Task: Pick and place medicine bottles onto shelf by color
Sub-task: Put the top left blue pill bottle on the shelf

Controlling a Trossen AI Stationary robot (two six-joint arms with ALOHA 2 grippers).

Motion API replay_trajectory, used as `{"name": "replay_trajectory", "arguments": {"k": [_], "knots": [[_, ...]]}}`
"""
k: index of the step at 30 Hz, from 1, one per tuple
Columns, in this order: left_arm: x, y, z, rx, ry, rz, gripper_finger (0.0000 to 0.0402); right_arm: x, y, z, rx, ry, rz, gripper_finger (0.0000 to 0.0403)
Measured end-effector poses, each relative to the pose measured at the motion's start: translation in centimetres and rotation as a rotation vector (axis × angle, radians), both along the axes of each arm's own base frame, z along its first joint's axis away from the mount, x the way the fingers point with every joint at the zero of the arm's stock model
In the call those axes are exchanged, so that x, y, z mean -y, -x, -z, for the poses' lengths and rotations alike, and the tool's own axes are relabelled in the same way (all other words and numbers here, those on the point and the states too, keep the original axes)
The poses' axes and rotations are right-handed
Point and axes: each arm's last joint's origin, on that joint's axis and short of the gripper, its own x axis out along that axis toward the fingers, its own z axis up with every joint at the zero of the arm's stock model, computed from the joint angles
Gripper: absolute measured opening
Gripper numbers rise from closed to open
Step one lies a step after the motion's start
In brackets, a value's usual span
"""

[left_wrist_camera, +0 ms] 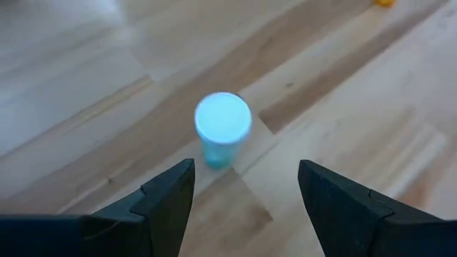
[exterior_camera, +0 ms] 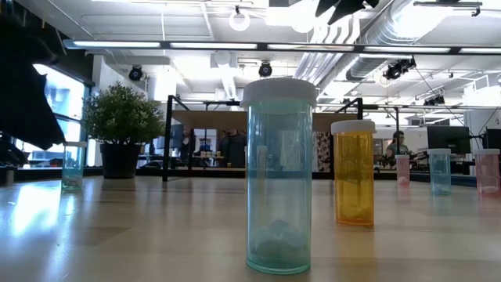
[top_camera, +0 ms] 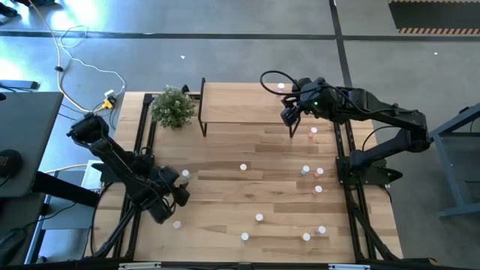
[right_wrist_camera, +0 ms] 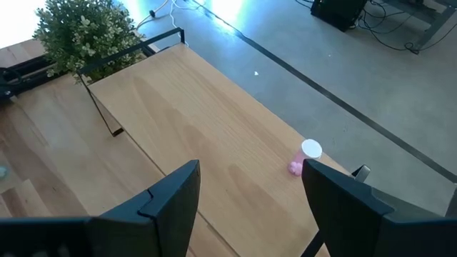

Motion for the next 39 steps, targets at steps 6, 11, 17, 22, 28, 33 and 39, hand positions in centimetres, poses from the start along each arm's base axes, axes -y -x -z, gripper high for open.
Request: {"name": "replay_trajectory", "arguments": {"k": [6,11,17,22,28,33,39], "knots": [[-0.7,-0.9,0.8,-0.017,-0.022,-0.056,0.0239,0.0,0.0,0.0,0.001,0.0,0.0,0.0239],[-1.2,-1.5,1.1,-0.018,-0.021,-0.088,0.0239,0.0,0.0,0.0,0.001,0.0,0.0,0.0239],[-1.7,-2.3,1.1,-0.009,-0.011,-0.089,0.0239,0.0,0.0,0.0,0.001,0.001,0.0,0.0239],[-2.5,-2.7,1.1,-0.026,-0.02,-0.117,0.0239,0.0,0.0,0.0,0.0,0.0,0.0,0.0239],[-2.6,-2.7,1.3,-0.065,0.025,-0.12,0.0239,0.0,0.1,0.1,-0.01,-0.001,0.0,0.0239],[-2.6,-2.7,1.3,-0.065,0.026,-0.12,0.022,0.0,0.1,0.1,-0.02,-0.003,0.0,0.0239],[-2.6,-2.8,1.3,-0.061,0.027,-0.121,0.0169,0.0,0.1,0.2,-0.022,-0.003,0.0,0.0239]]}}
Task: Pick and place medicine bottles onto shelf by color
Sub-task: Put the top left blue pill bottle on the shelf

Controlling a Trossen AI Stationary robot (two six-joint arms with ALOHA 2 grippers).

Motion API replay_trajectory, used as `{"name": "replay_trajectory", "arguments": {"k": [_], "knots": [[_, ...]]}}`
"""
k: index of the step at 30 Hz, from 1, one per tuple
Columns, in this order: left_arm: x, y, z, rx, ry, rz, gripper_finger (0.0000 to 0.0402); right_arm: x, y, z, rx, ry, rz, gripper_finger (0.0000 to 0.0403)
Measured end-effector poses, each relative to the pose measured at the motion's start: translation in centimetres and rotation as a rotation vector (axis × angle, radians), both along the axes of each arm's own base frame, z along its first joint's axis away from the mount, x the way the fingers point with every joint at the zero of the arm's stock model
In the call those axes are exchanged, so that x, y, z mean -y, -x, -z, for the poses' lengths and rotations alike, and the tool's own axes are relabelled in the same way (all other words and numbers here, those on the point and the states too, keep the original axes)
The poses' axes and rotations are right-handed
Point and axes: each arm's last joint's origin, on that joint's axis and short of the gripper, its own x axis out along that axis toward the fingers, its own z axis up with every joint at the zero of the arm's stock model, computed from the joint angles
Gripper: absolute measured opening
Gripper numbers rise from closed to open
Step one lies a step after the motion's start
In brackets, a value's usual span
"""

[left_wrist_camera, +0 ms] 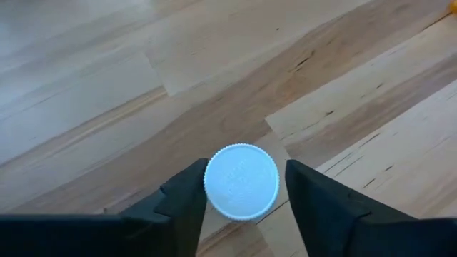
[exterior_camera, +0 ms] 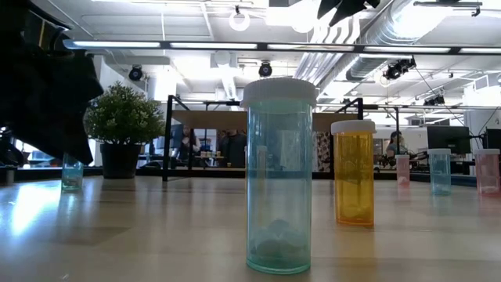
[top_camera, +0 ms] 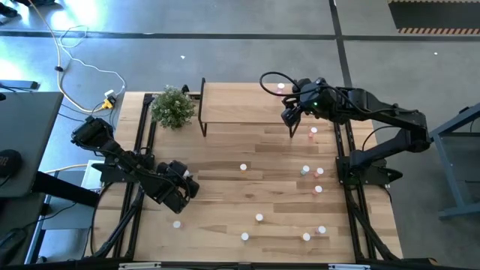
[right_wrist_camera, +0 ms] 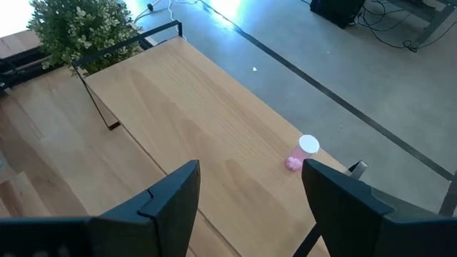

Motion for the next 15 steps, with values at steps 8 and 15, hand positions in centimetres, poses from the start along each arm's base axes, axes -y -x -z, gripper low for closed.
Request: {"name": "replay_trajectory", "arguments": {"k": [8,15], "knots": [[0.02,-0.04,-0.01,0.008,0.0,-0.001,0.0115,0.0,0.0,0.0,0.0,0.0,0.0,0.0239],[0.08,-0.09,-0.07,0.002,0.011,0.001,0.0103,-0.01,0.0,0.0,0.0,0.0,0.0,0.0239]]}}
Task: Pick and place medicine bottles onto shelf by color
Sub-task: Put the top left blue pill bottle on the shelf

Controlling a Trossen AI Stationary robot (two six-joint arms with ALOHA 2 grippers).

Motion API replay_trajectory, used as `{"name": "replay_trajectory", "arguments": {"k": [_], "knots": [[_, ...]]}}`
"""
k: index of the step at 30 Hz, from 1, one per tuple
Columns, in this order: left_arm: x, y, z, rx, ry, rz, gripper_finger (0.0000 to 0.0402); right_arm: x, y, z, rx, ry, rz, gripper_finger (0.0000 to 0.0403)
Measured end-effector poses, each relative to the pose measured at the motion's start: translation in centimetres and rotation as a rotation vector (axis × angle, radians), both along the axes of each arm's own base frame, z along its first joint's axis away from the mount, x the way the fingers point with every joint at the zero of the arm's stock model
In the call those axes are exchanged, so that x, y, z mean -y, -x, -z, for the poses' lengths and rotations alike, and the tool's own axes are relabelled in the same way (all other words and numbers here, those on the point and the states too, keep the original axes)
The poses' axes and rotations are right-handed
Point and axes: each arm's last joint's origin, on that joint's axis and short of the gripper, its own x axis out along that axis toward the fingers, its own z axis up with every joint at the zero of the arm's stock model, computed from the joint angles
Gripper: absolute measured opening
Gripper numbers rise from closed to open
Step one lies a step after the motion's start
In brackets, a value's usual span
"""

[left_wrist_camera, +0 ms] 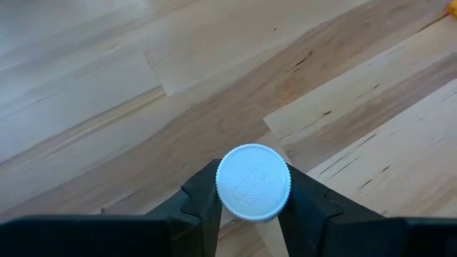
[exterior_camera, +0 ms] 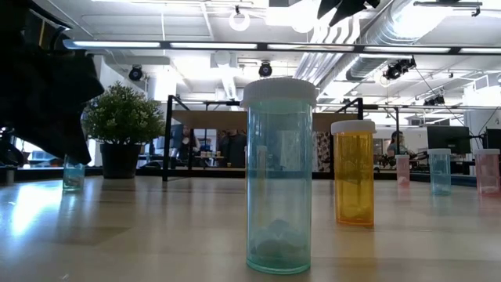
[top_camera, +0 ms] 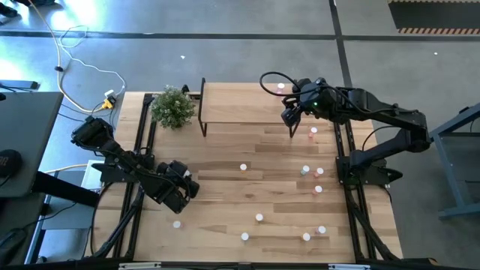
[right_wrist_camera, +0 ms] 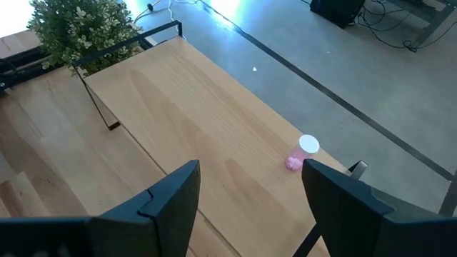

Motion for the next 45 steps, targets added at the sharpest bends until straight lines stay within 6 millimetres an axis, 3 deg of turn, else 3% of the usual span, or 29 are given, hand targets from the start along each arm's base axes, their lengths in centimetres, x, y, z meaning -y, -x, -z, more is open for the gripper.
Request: {"name": "replay_trajectory", "arguments": {"k": [14,24,35,45], "knots": [[0.1,-0.1,-2.1,0.072,0.053,0.042,0.0104,0.0,0.0,0.0,-0.001,0.0,0.0,0.0239],[-0.4,-0.7,-5.6,0.286,0.057,0.162,0.0104,0.0,0.0,0.0,0.001,-0.001,0.001,0.0239],[-4.0,-3.4,-9.2,0.426,-0.046,0.347,0.0104,0.0,0.0,0.0,0.034,-0.03,0.031,0.0239],[-8.9,-5.2,-12.7,0.346,-0.199,0.455,0.0104,0.0,0.0,0.0,0.085,-0.075,0.078,0.0239]]}}
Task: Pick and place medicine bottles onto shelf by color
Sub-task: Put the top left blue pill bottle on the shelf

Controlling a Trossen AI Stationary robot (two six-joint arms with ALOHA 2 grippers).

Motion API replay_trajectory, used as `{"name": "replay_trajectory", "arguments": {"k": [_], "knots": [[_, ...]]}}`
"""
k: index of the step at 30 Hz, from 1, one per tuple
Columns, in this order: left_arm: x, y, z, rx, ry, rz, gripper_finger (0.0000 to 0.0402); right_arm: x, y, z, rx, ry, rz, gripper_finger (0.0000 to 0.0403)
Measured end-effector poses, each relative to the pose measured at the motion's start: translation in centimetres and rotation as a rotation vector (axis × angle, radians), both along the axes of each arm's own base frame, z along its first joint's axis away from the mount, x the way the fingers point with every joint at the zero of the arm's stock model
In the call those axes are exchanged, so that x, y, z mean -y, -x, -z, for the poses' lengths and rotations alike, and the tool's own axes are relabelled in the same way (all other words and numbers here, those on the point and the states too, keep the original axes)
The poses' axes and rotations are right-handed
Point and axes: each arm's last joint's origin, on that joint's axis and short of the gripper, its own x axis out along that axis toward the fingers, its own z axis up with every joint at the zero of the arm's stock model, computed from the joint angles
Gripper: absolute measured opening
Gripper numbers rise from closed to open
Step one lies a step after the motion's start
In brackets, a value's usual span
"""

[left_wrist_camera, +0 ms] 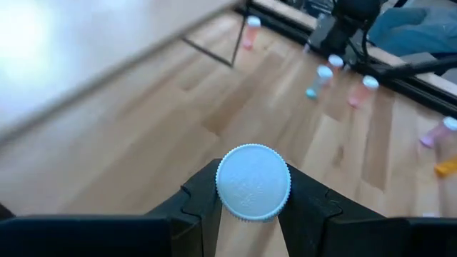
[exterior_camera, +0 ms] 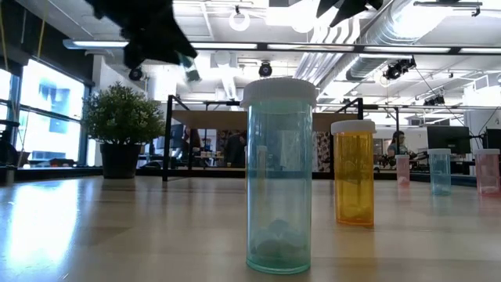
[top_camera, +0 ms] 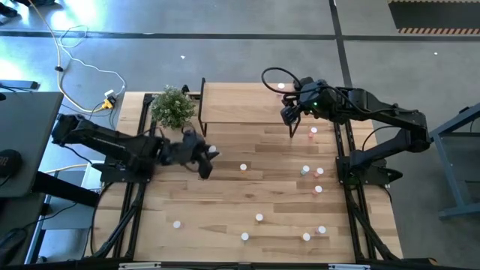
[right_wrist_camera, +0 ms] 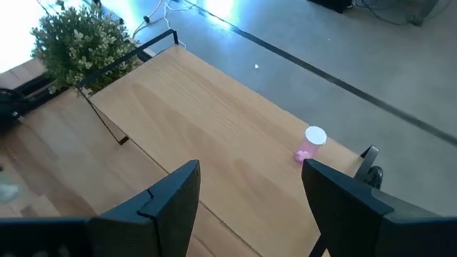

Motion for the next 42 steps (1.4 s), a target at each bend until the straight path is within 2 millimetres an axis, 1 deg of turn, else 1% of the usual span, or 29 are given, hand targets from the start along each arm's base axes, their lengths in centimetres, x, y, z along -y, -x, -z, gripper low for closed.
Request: {"name": "replay_trajectory", "arguments": {"k": [8,13,18,21,28,30,33,37,42], "knots": [[-4.9,-0.2,-3.9,-0.007,-0.134,0.047,0.0104,0.0,0.0,0.0,0.048,-0.043,0.044,0.0239],[-8.3,0.6,-6.4,-0.024,-0.224,0.032,0.0104,0.0,0.0,0.0,0.074,-0.065,0.067,0.0239],[-11.4,1.4,-8.2,-0.056,-0.308,0.018,0.0104,0.0,0.0,0.0,0.097,-0.086,0.089,0.0239],[-13.0,1.8,-9.2,-0.075,-0.353,-0.02,0.0104,0.0,0.0,0.0,0.115,-0.102,0.105,0.0239],[-16.8,2.2,-9.8,-0.143,-0.365,-0.118,0.0104,0.2,-0.1,-0.1,0.116,-0.088,0.107,0.0239],[-17.9,2.0,-9.6,-0.162,-0.341,-0.141,0.0104,0.5,0.0,-0.1,0.113,-0.077,0.113,0.0239],[-19.3,1.5,-9.7,-0.178,-0.279,-0.132,0.0104,1.0,0.1,-0.1,0.113,-0.071,0.135,0.0239],[-20.5,1.0,-9.1,-0.249,-0.203,-0.129,0.0104,1.7,0.3,-0.1,0.097,-0.061,0.141,0.0239],[-21.1,0.3,-7.7,-0.29,-0.146,-0.126,0.0104,2.3,0.5,-0.1,0.087,-0.051,0.158,0.0239]]}}
